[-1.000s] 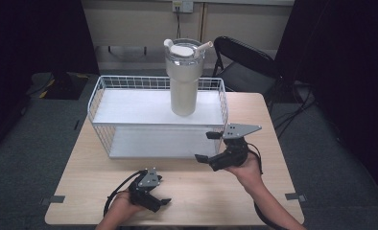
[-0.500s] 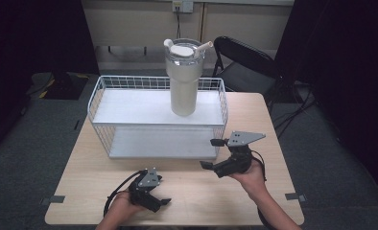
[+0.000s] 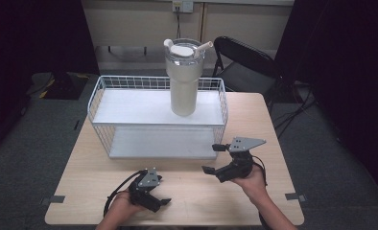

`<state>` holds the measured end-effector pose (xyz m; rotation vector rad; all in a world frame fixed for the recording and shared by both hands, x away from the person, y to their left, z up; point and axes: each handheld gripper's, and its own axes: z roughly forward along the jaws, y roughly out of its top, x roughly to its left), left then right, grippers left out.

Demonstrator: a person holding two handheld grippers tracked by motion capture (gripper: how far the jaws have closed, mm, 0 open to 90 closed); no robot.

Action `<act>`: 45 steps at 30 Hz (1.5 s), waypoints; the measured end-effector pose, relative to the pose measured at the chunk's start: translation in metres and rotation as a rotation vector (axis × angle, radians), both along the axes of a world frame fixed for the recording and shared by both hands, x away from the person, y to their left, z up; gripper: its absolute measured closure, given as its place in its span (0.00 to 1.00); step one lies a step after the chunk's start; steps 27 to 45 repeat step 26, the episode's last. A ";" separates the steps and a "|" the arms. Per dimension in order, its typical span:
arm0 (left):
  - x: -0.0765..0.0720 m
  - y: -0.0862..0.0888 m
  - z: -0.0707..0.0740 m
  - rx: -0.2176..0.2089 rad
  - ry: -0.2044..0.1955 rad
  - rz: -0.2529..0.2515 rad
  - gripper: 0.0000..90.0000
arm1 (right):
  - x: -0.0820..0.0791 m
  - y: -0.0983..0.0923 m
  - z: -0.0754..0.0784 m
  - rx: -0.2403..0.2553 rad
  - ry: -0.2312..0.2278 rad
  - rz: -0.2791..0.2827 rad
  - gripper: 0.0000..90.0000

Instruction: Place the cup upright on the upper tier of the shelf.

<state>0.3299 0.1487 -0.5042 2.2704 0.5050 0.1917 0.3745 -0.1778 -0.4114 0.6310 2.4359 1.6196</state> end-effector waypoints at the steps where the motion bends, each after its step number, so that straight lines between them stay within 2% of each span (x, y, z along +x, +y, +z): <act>1: 0.000 0.000 0.000 0.000 0.000 0.000 0.14 | 0.000 -0.001 -0.001 -0.003 0.002 0.000 0.10; 12: 0.000 0.000 0.000 -0.001 0.000 0.000 0.14 | -0.004 -0.007 -0.023 -0.023 0.017 -0.004 0.10; 19: 0.000 0.000 0.000 -0.001 0.000 0.000 0.14 | -0.004 -0.012 -0.042 -0.068 0.032 -0.021 0.10; 26: 0.000 0.000 0.000 -0.001 0.000 0.000 0.14 | -0.007 -0.014 -0.057 -0.140 0.037 -0.025 0.10; 45: 0.000 0.000 0.000 -0.001 0.000 0.000 0.14 | -0.007 -0.014 -0.057 -0.140 0.037 -0.025 0.10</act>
